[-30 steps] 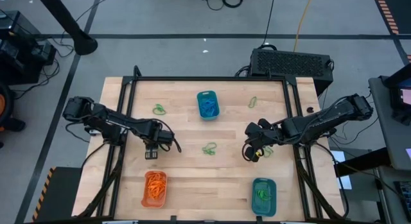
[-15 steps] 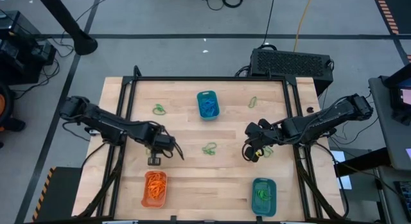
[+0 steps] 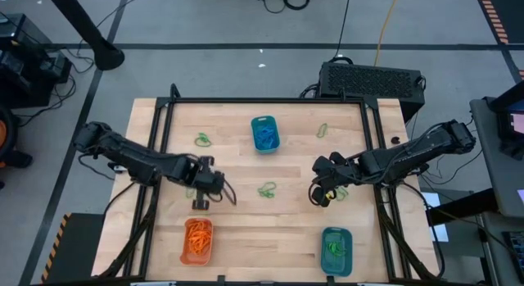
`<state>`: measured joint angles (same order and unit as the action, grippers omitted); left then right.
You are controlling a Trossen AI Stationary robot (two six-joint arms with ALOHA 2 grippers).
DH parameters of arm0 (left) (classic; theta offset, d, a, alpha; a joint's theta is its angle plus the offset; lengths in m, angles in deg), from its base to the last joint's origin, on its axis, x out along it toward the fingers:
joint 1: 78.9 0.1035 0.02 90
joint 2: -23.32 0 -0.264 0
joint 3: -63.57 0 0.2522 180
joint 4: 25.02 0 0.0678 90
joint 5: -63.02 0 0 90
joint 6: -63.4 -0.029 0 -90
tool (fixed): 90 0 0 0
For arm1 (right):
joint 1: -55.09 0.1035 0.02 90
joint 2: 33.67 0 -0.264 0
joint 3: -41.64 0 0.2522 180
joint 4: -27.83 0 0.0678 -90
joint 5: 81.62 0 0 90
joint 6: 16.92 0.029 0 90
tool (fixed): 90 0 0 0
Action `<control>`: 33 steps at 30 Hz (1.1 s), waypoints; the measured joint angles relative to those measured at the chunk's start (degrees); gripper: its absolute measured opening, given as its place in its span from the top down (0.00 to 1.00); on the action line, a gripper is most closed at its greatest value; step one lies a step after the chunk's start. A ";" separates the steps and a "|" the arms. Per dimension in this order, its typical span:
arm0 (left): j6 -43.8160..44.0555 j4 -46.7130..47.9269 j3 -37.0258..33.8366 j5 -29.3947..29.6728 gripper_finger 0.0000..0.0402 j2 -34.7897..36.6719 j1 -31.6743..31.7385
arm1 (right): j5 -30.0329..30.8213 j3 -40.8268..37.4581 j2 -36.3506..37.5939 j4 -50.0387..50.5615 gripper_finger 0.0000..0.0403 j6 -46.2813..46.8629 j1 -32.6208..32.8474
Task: Sort rubber bands into baskets
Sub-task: Put the green rubber band into the bottom bin
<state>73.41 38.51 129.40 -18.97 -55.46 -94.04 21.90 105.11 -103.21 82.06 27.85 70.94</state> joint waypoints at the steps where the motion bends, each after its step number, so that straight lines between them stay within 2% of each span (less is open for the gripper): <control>1: -0.09 1.68 -0.06 -1.00 1.00 0.00 1.39 | -0.02 0.00 -0.02 0.00 1.00 0.15 0.00; 4: -1.50 4.35 -1.87 -7.48 1.00 0.00 4.45 | -0.03 0.00 0.00 0.00 1.00 0.99 0.00; 6: -1.54 4.82 -4.16 -8.21 0.99 -0.02 5.26 | -0.04 0.00 -0.02 0.02 1.00 1.05 0.00; 12: -2.44 3.96 -9.55 -8.16 0.93 -0.07 5.78 | -0.03 0.00 -0.02 0.00 1.00 -0.92 0.00; 18: -2.92 3.21 -9.51 -8.43 0.84 -0.07 5.32 | -0.04 0.00 -0.02 0.02 1.00 -1.85 0.00; 23: -2.81 3.25 -9.51 -7.09 0.71 -0.64 5.38 | -0.02 0.00 -0.02 -0.02 1.00 -1.67 0.00; 28: -2.33 3.26 -9.55 -6.46 0.59 -4.41 5.38 | -0.02 0.00 -0.02 -0.57 1.00 -1.56 0.00; 33: -1.11 3.51 -9.25 -3.66 0.55 -10.47 5.43 | -0.03 0.00 0.00 -1.35 1.00 -1.93 0.00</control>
<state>72.30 42.02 120.15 -22.63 -65.93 -88.62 21.87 105.11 -103.21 80.72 25.91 70.94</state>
